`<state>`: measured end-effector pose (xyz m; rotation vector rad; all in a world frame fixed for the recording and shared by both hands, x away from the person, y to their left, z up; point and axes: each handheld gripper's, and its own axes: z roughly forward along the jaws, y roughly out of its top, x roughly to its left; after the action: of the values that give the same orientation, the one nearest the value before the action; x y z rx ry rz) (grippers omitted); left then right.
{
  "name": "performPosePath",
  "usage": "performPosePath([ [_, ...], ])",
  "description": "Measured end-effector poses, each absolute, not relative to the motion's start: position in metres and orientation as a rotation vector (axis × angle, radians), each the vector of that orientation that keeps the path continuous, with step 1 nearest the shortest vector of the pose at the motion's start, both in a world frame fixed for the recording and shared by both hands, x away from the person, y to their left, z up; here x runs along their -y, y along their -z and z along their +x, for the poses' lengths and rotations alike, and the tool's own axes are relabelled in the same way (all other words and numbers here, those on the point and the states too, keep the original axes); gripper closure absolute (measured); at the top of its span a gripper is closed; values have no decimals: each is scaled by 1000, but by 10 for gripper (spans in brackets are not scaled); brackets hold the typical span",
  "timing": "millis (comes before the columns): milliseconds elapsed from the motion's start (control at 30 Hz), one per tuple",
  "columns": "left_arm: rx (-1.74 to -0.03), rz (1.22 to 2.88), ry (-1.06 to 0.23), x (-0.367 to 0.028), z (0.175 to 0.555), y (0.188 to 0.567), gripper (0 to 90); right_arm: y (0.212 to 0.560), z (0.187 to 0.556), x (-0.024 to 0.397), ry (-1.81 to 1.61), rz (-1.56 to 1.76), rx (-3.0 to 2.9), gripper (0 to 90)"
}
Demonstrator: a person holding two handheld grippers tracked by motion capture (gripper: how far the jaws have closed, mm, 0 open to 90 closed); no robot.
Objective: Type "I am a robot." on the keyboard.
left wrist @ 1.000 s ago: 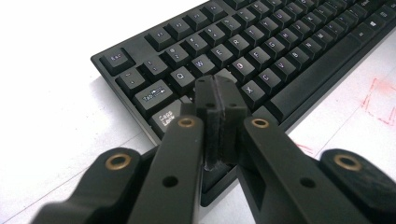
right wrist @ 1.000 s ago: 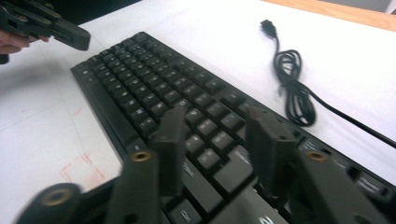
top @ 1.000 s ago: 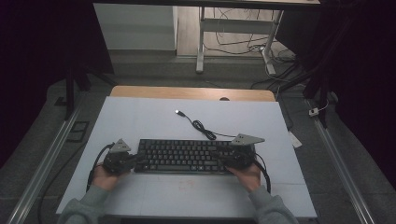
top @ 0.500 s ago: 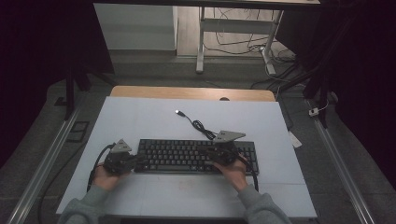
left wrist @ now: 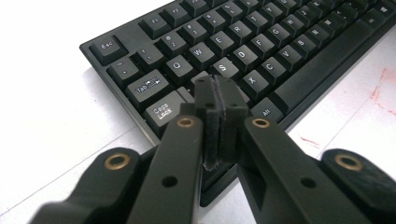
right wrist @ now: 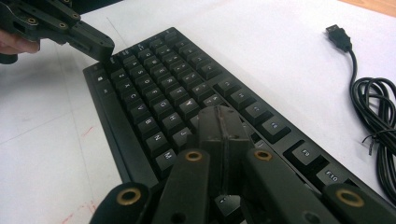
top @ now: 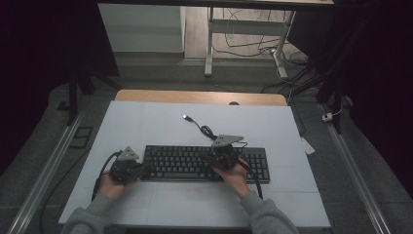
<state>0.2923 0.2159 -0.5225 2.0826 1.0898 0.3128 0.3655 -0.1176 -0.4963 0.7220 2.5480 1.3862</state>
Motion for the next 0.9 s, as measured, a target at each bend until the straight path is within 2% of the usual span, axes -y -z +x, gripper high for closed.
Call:
performPosePath([
  [900, -1103, 2100, -310, -214, 296, 529, 878, 507, 375, 101, -1337, 745, -2574, 897],
])
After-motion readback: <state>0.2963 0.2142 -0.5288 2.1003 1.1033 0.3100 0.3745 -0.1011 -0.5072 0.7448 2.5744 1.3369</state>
